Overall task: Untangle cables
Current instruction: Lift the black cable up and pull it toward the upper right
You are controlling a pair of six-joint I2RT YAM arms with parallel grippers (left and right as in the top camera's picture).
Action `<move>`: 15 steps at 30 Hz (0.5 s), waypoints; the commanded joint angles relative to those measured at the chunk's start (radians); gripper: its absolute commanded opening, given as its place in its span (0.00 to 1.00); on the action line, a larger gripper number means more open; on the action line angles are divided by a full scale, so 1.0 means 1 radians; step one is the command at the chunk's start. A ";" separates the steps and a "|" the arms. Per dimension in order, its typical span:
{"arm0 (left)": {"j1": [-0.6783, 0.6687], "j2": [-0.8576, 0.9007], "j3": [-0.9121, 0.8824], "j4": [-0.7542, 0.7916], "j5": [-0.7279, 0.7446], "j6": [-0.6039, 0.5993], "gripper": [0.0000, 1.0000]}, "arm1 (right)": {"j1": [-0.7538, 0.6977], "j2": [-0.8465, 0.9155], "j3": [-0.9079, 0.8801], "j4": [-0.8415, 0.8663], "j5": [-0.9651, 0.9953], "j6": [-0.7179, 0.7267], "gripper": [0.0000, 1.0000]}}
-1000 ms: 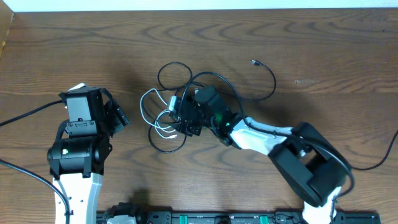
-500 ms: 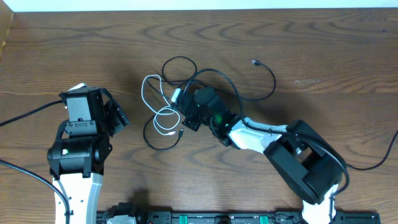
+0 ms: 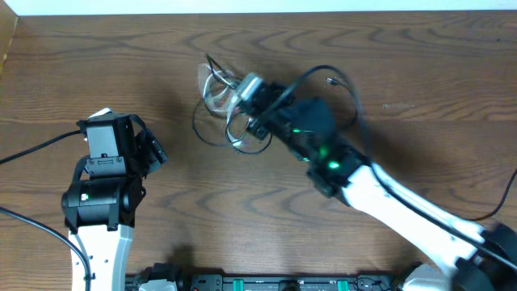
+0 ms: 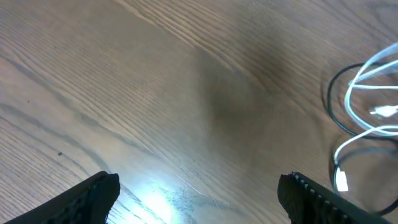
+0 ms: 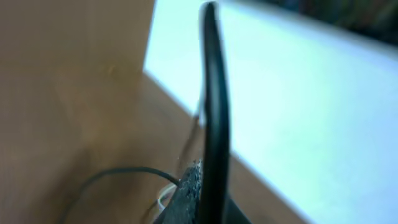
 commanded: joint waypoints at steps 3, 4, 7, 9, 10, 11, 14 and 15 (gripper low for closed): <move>0.006 -0.004 0.003 0.000 -0.010 -0.005 0.86 | -0.101 -0.141 0.045 0.005 0.035 0.016 0.01; 0.006 -0.004 0.003 0.000 -0.010 -0.005 0.86 | -0.119 -0.158 0.053 0.006 0.035 0.018 0.01; 0.006 -0.004 0.003 0.000 -0.010 -0.005 0.86 | -0.160 -0.198 0.083 0.005 0.034 0.024 0.02; 0.006 -0.004 0.003 0.000 -0.010 -0.005 0.86 | -0.177 -0.214 0.101 0.006 0.034 0.023 0.02; 0.006 -0.004 0.003 0.000 -0.010 -0.005 0.86 | -0.184 -0.222 0.113 0.005 0.034 0.023 0.02; 0.006 -0.004 0.003 0.000 -0.010 -0.005 0.86 | -0.189 -0.226 0.122 0.005 0.034 0.023 0.02; 0.006 -0.004 0.003 0.000 -0.010 -0.005 0.86 | -0.195 -0.227 0.145 -0.007 0.034 0.023 0.03; 0.006 -0.004 0.003 0.000 -0.010 -0.005 0.86 | -0.195 -0.227 0.149 -0.014 0.034 0.023 0.03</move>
